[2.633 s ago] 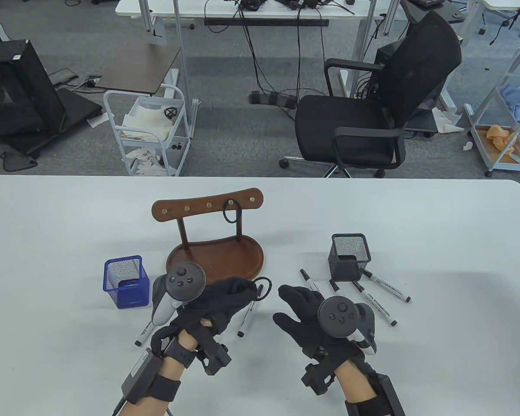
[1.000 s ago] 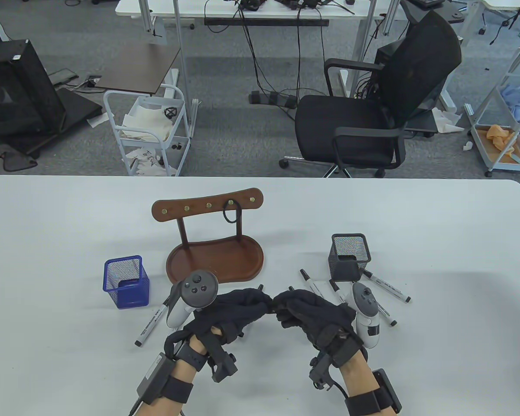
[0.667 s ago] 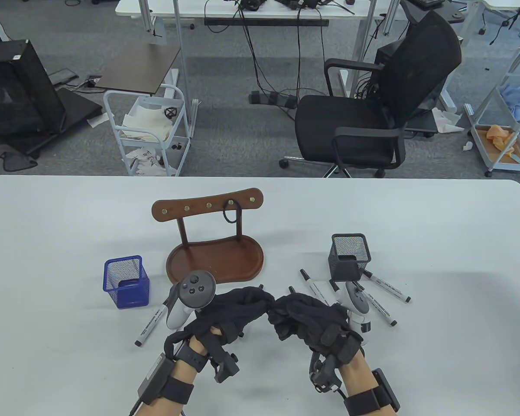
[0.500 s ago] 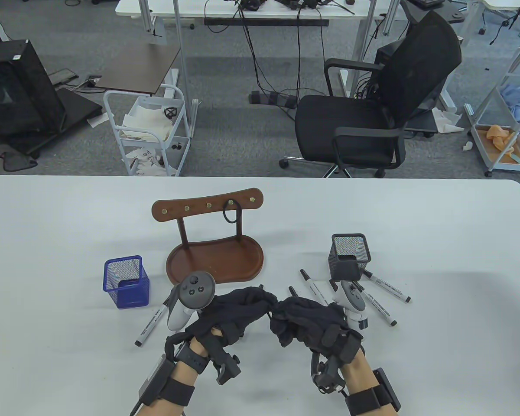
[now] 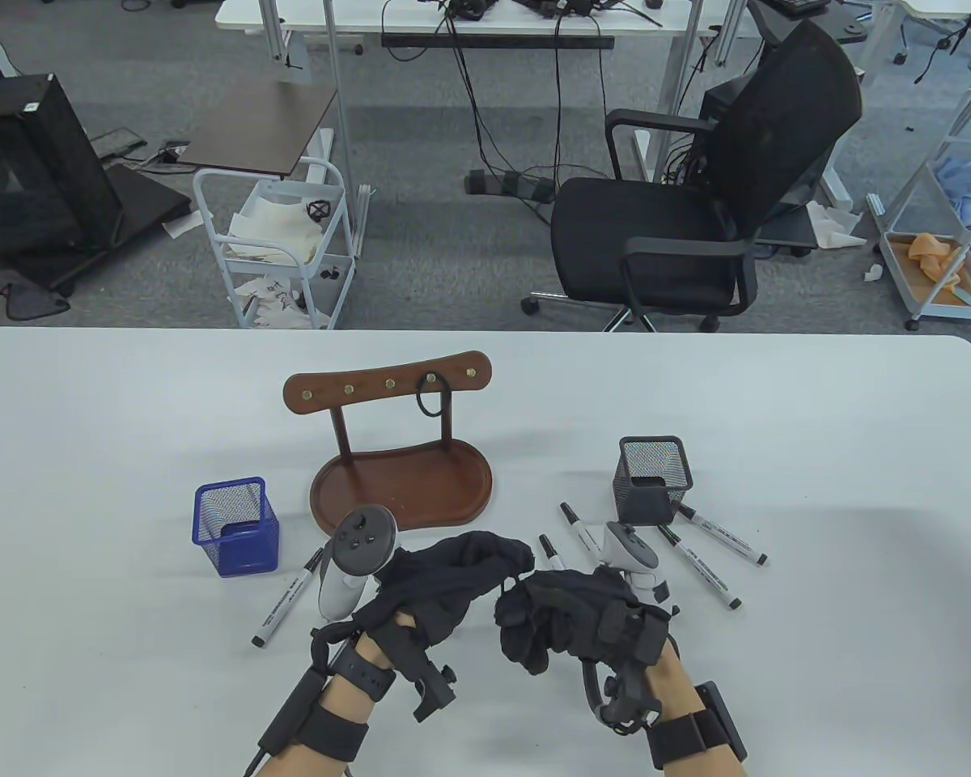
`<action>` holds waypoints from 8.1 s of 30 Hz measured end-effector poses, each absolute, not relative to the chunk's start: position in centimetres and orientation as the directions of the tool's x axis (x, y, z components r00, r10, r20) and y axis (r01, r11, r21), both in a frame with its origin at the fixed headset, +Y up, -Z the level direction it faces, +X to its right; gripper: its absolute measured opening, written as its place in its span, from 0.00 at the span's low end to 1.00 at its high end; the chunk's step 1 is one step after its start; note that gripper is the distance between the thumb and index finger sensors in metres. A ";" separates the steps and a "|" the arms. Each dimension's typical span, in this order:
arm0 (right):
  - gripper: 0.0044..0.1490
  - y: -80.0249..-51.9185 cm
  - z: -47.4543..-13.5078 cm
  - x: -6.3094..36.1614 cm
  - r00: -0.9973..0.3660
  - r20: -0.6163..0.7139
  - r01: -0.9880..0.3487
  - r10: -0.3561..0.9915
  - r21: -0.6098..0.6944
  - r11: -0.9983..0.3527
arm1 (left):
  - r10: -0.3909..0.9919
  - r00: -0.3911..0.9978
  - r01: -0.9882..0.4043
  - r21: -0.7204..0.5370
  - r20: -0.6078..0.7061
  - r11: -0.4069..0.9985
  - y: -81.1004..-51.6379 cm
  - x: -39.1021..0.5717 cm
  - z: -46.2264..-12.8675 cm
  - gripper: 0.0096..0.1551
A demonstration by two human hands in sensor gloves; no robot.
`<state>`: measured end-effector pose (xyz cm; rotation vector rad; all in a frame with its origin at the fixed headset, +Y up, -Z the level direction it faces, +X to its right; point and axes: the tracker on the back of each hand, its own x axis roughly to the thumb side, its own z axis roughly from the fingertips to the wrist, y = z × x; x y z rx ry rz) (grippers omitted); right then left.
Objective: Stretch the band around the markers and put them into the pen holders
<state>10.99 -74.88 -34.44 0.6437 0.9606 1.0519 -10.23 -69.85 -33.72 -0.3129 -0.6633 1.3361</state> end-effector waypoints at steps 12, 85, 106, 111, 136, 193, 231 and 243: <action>0.22 -74.4 -35.0 11.7 -0.036 -0.267 -0.528 0.963 0.823 0.209 | 0.935 0.157 -0.764 -0.561 0.317 0.319 -69.4 -9.5 -33.6 0.18; 0.37 -74.1 -35.2 15.4 -0.095 -0.141 -0.658 0.985 0.752 0.045 | 0.423 0.905 -0.383 -0.354 0.039 0.853 -68.0 -22.3 -35.2 0.39; 0.36 -74.2 -35.1 15.3 -0.111 -0.129 -0.651 0.985 0.759 0.026 | 0.110 0.985 -0.151 -0.368 -0.130 0.918 -72.6 -25.3 -34.7 0.38; 0.36 -74.2 -35.1 15.3 -0.110 -0.126 -0.648 0.986 0.761 0.025 | 0.050 0.986 -0.108 -0.383 -0.157 0.918 -73.4 -25.1 -35.0 0.38; 0.34 -74.2 -35.0 15.2 -0.115 -0.127 -0.643 0.985 0.766 0.023 | 0.045 0.985 -0.122 -0.482 -0.168 0.868 -73.6 -24.6 -35.4 0.36; 0.34 -74.3 -34.8 15.2 -0.125 -0.141 -0.640 0.982 0.768 0.029 | 0.294 0.938 -0.345 -0.544 -0.182 0.765 -75.1 -21.9 -37.4 0.37; 0.33 -74.2 -34.9 15.2 -0.120 -0.143 -0.640 0.982 0.768 0.033 | 0.404 0.911 -0.361 -0.632 -0.083 0.685 -71.9 -19.9 -34.4 0.26; 0.33 -74.0 -34.9 15.4 -0.104 -0.139 -0.640 0.985 0.767 0.040 | 0.426 0.900 -0.383 -0.626 -0.089 0.679 -71.2 -18.6 -33.9 0.24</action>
